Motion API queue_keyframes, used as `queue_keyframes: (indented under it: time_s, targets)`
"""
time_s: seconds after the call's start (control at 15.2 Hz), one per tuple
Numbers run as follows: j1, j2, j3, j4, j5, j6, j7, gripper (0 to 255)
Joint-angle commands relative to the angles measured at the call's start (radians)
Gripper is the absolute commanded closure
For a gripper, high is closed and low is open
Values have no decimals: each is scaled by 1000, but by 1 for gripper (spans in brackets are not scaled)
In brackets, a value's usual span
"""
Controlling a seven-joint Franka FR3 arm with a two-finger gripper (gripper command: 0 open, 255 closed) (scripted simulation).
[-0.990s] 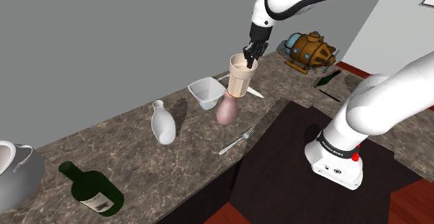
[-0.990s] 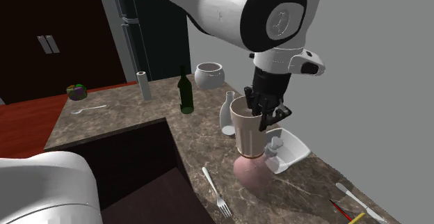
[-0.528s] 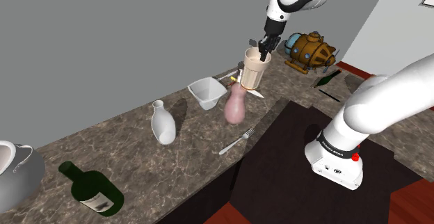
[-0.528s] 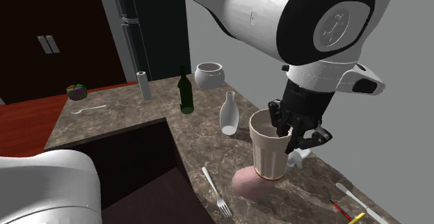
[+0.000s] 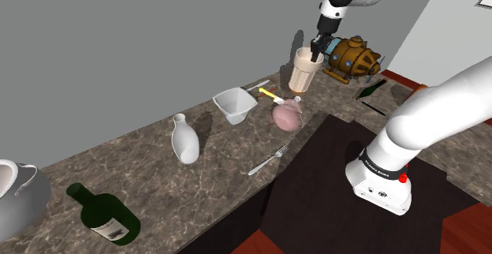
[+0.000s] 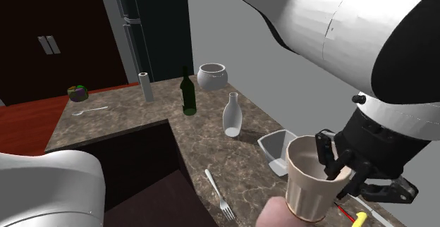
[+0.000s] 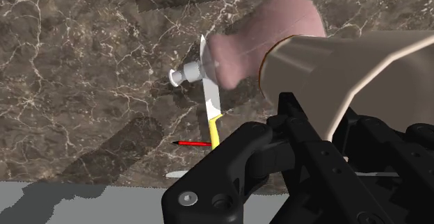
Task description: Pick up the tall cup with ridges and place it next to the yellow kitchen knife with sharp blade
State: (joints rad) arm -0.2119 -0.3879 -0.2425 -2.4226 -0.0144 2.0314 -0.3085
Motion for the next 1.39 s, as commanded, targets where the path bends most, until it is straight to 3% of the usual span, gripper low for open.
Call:
queue_keyframes:
  time_s: [0.0, 0.53, 0.99, 1.32]
  targets:
    - [-18, 26, -37, 27, -9, -2, -52, 255]
    - [-78, 169, -181, 178, -5, -20, -266, 255]
    - [-132, 355, -292, 372, 67, -54, -471, 255]
    - [-135, 380, -293, 328, 83, 10, -486, 255]
